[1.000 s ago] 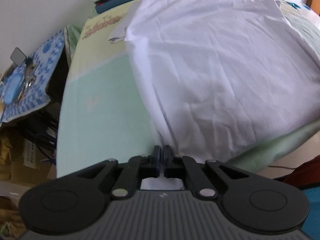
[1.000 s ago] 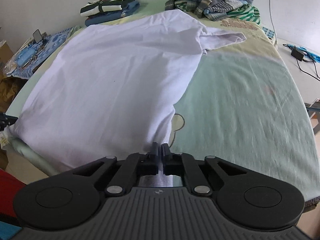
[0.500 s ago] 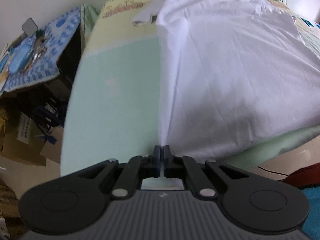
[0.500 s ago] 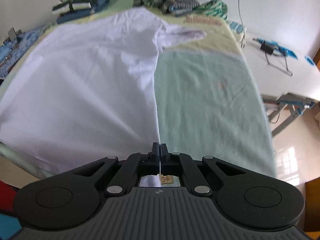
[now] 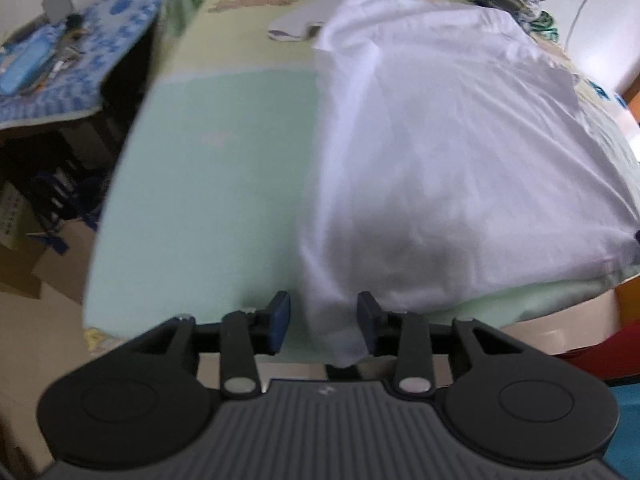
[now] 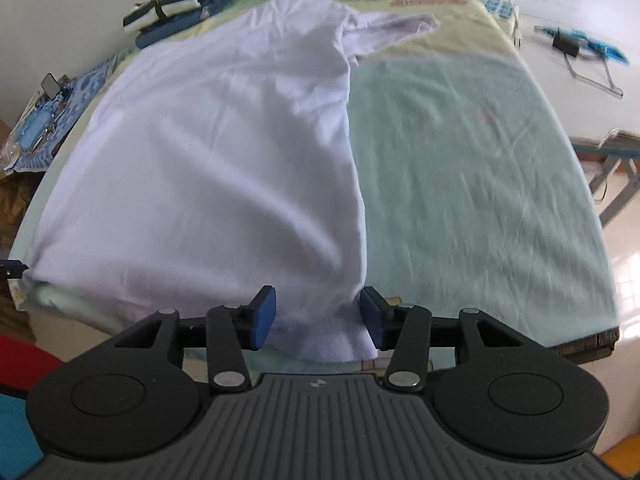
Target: Fold clothes
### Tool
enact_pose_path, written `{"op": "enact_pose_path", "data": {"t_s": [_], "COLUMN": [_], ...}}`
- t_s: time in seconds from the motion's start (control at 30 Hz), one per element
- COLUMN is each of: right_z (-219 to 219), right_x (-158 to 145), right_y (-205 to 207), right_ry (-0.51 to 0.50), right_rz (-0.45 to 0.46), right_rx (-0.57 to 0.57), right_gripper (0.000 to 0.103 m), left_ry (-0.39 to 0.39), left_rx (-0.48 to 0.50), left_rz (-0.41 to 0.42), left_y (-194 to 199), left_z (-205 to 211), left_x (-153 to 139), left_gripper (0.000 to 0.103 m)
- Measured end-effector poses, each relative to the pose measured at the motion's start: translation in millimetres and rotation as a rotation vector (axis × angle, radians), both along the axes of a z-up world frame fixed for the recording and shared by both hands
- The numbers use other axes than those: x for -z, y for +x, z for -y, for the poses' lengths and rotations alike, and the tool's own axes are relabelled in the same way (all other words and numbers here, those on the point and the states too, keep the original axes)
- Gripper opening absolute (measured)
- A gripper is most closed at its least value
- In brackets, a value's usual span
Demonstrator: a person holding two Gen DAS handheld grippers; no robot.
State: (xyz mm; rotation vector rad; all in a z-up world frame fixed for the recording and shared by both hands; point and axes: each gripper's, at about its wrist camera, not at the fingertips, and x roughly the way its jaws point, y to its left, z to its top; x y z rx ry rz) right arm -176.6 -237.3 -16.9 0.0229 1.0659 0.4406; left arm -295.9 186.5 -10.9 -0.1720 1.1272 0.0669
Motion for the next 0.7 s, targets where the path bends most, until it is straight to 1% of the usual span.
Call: {"op": "enact_pose_path", "data": {"t_s": [0.03,0.07,0.1,0.13,0.2,0.3,0.4,0.5,0.6,0.7], "right_z": [-0.7,-1.2,0.3,4.3,12.9,26.7,43.0,55.5,59.8,69.4], "right_x": [0.1,0.1,0.8,-0.3,-3.1,-8.1,-18.7,-36.0,-49.1,-54.4], "right_y": [0.4,1.0,3.1,4.9,8.4,13.7,17.4,21.2,23.6,26.8], "right_ry": [-0.003,-0.007,0.001,0.023,0.071,0.139,0.223,0.341,0.401,0.436], "right_rz": [-0.001,-0.004,-0.024,-0.042,-0.077,-0.13,-0.168,-0.177,-0.191,-0.206], "right_rx": [-0.006,-0.012,-0.015,-0.02,-0.029,-0.052,-0.079,-0.114,-0.169,-0.179], "right_gripper": [0.038,0.013,0.003,0.004,0.003,0.003,0.003,0.003,0.003,0.003], "left_ry": [0.002,-0.002,-0.015,-0.031,-0.063,-0.07,-0.136,-0.168,-0.168,-0.15], "left_rx": [0.008,0.016,0.027,0.04,0.067,0.119,0.087,0.035,0.02,0.011], "left_rz": [0.0,-0.001,0.0,0.002,0.005,0.024,0.08,0.142,0.197,0.205], "left_y": [0.5,0.9,0.1,-1.3,-4.1,-13.5,-21.7,-25.4,-29.0,-27.8], "left_z": [3.7,6.3,7.3,7.7,8.5,6.7,-9.9,-26.8,-35.0,-39.8], "left_x": [1.2,1.7,0.3,-2.1,-6.8,-21.3,-45.9,-69.8,-88.6,-90.5], "left_gripper": [0.032,0.026,0.005,0.0,0.0,0.0,0.0,0.0,0.0,0.0]}}
